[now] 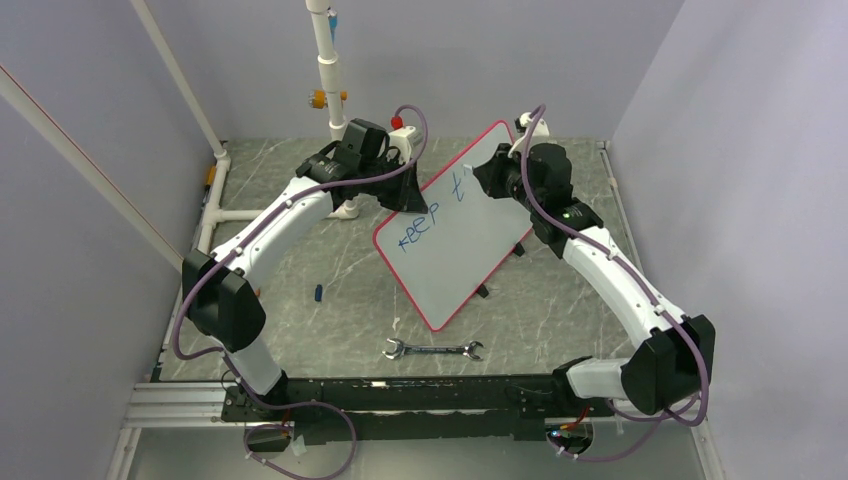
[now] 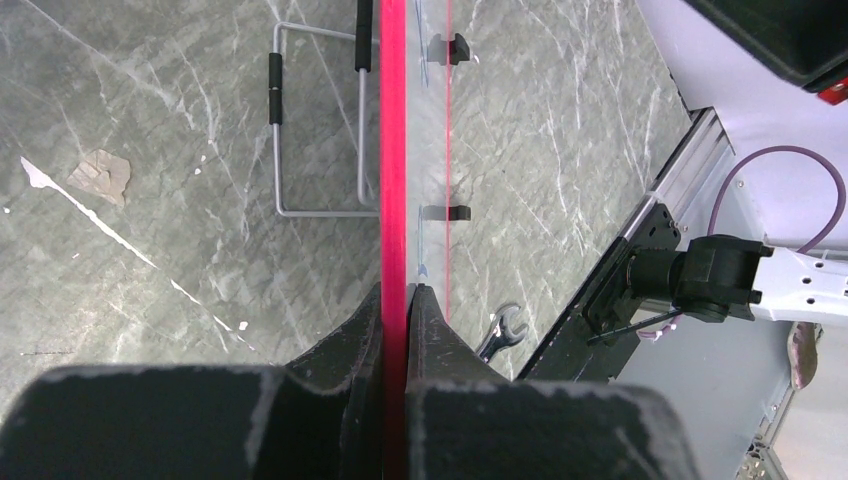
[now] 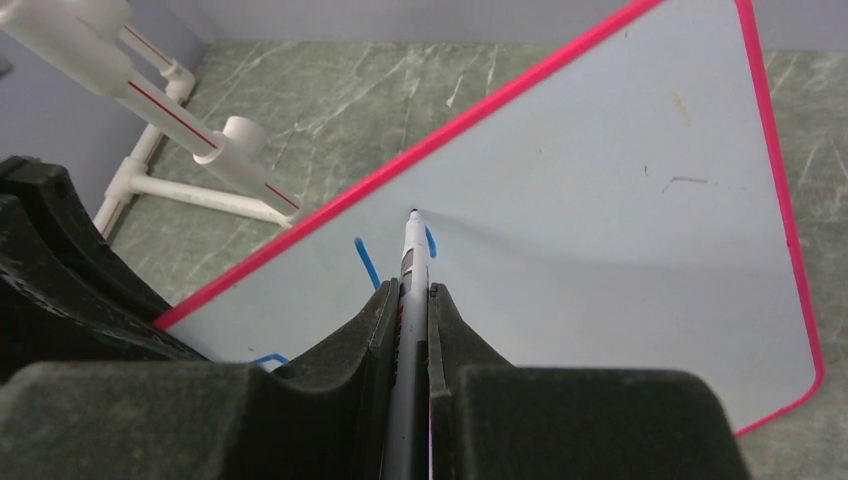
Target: Write a sentence on the whiteboard
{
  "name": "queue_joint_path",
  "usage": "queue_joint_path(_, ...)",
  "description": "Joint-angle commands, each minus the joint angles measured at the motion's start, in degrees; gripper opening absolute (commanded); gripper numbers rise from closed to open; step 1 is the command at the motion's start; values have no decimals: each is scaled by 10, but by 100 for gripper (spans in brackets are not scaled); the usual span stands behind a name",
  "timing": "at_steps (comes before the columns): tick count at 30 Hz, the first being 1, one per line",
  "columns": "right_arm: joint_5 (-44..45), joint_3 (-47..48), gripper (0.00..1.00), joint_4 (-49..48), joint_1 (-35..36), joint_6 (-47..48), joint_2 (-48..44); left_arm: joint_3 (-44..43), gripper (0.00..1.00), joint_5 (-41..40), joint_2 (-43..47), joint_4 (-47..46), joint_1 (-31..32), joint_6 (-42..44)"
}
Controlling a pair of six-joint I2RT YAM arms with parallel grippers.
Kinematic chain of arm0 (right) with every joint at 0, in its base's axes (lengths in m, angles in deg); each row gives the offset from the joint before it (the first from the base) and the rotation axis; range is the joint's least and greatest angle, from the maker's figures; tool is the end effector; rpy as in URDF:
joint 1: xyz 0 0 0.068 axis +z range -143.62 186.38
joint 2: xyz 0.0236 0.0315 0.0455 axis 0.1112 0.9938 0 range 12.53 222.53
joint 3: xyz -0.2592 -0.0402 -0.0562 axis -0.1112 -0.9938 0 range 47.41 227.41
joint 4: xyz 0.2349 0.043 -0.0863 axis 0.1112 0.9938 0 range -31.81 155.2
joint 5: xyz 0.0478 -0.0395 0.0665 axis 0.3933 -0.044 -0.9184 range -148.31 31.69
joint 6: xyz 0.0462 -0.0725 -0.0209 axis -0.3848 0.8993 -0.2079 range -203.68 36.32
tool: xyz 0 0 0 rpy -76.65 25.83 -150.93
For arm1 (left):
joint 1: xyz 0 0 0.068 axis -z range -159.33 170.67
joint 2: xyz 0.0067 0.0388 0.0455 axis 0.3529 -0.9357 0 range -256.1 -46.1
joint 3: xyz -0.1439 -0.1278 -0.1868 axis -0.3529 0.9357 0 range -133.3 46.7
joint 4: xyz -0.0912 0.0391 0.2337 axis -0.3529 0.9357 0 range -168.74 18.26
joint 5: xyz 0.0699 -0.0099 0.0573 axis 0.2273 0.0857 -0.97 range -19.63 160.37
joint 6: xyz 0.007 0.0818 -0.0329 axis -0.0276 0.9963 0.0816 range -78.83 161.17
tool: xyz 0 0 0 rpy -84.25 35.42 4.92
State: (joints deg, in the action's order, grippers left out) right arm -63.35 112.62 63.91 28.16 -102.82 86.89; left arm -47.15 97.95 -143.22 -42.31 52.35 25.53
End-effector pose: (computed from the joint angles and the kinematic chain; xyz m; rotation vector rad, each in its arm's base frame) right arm 0.3139 0.1329 0.3456 -0.1063 1.8657 0.5791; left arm 0.3235 -0.2424 0.3254 0.5945 2.2830 -0.9685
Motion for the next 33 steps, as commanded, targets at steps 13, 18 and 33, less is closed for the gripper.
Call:
queue_joint_path(13, -13, -2, 0, -38, -1, -9, 4, -15, 0, -53, -2, 7, 4, 80)
queue_joint_path(18, -20, -38, 0, -38, -1, -13, -11, -14, 0, -53, 0, 7, 3, 80)
queue_joint_path(33, -28, -93, 0, -25, -1, -19, -45, -13, 0, -54, 1, 6, 3, 79)
